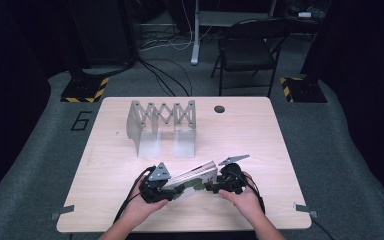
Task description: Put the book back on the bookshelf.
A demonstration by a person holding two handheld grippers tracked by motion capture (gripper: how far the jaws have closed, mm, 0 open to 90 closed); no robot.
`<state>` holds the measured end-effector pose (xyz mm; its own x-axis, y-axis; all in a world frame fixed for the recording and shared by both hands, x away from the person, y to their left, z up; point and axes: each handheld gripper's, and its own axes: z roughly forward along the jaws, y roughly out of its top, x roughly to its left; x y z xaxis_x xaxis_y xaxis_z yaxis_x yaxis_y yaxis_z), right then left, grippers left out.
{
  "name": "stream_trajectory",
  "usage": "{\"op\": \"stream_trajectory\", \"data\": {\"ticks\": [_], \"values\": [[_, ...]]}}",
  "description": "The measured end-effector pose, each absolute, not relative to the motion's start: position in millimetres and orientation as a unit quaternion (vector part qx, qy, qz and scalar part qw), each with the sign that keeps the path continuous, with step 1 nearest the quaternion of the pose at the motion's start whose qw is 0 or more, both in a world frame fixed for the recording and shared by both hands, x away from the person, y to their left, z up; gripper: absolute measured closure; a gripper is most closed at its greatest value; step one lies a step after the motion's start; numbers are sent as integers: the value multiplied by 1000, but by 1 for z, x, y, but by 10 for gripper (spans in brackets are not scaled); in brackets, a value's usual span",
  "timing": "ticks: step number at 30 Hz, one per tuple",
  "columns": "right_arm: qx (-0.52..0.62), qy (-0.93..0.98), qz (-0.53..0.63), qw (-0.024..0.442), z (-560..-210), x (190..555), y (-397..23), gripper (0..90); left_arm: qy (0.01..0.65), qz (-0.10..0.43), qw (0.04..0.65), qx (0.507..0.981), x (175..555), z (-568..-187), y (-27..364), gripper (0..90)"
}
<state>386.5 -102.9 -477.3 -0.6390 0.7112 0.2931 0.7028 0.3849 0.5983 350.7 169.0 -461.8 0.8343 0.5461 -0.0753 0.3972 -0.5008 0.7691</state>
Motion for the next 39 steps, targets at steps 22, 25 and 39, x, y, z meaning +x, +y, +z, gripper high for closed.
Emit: {"op": "stream_trajectory", "data": {"ticks": [22, 25, 39], "values": [[435, 826, 359, 7, -478, 388, -106, 425, 259, 90, 402, 874, 341, -459, 159, 730], [433, 827, 359, 5, -478, 388, -107, 425, 259, 87, 402, 874, 341, -459, 159, 734], [439, 823, 360, 7, -479, 389, -111, 427, 252, 98, 398, 877, 339, -459, 157, 754]]}}
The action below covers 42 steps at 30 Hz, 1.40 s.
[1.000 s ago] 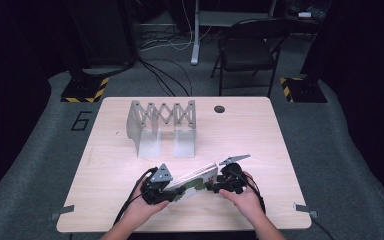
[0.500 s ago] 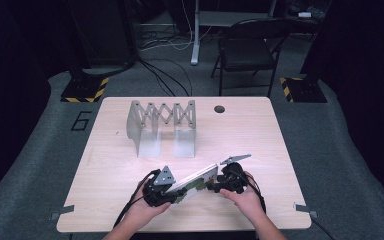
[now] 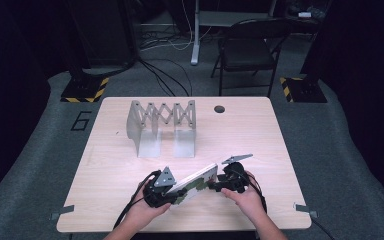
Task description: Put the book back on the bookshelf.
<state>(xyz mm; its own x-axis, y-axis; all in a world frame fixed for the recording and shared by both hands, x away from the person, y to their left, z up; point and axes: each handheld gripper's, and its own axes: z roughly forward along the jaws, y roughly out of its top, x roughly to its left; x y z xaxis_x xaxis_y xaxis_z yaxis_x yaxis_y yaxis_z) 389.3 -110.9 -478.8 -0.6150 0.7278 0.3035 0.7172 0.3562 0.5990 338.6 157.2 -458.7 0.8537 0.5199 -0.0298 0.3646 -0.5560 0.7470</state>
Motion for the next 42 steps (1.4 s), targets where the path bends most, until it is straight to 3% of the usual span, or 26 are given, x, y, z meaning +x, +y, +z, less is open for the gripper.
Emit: {"op": "stream_trajectory", "data": {"ticks": [21, 42], "values": [[439, 822, 363, 7, -479, 390, -112, 432, 268, 81, 363, 889, 346, -448, 146, 710], [445, 816, 369, 5, -477, 391, -118, 433, 259, 85, 340, 900, 350, -436, 141, 755]]}}
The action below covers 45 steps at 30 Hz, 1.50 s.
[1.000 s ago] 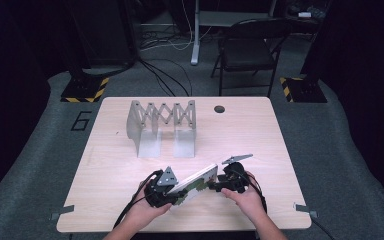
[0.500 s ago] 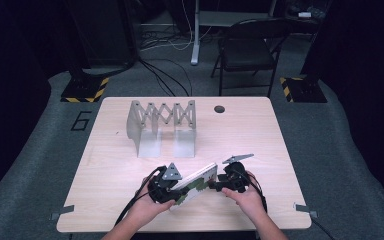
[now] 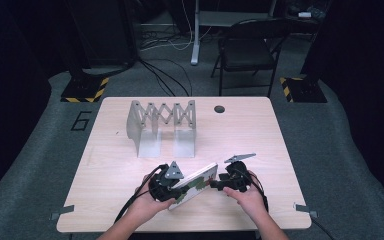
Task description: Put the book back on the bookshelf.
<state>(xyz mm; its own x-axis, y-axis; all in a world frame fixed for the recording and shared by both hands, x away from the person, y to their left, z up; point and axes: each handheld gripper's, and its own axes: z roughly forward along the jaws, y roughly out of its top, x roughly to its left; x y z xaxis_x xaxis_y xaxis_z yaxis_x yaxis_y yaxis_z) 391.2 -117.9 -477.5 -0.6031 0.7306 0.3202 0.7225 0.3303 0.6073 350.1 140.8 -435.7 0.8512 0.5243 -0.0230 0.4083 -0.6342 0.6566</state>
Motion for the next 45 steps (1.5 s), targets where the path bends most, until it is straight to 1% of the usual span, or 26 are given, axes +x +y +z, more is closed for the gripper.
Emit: {"op": "stream_trajectory", "data": {"ticks": [21, 45], "values": [[452, 811, 371, 12, -476, 392, -125, 433, 270, 99, 344, 894, 355, -408, 153, 755], [456, 811, 366, 21, -476, 391, -130, 431, 276, 102, 342, 892, 355, -401, 153, 755]]}}
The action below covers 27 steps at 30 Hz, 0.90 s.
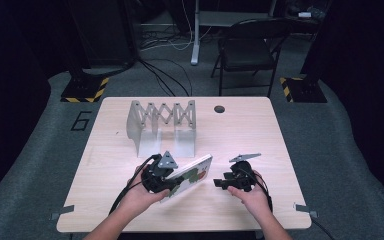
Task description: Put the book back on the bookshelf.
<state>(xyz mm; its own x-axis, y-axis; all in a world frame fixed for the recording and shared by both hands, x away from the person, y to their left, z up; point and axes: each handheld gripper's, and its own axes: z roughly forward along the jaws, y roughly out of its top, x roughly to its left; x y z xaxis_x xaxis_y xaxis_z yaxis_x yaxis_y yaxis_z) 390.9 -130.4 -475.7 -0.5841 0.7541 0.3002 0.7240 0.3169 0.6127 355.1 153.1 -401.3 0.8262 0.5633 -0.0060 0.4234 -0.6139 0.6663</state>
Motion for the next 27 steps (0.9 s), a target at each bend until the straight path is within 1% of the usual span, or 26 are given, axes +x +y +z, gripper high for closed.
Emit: {"op": "stream_trajectory", "data": {"ticks": [7, 10, 13, 17, 27], "values": [[455, 814, 361, 31, -476, 391, -133, 427, 278, 101, 340, 893, 355, -397, 156, 755], [461, 811, 358, 28, -476, 390, -135, 427, 279, 107, 336, 893, 354, -394, 158, 755], [456, 812, 363, 37, -477, 391, -137, 427, 283, 112, 336, 891, 354, -391, 162, 754], [464, 809, 359, 30, -476, 390, -138, 426, 292, 113, 336, 889, 353, -385, 168, 755], [461, 811, 358, 33, -477, 390, -138, 425, 303, 129, 333, 883, 352, -374, 183, 755]]}}
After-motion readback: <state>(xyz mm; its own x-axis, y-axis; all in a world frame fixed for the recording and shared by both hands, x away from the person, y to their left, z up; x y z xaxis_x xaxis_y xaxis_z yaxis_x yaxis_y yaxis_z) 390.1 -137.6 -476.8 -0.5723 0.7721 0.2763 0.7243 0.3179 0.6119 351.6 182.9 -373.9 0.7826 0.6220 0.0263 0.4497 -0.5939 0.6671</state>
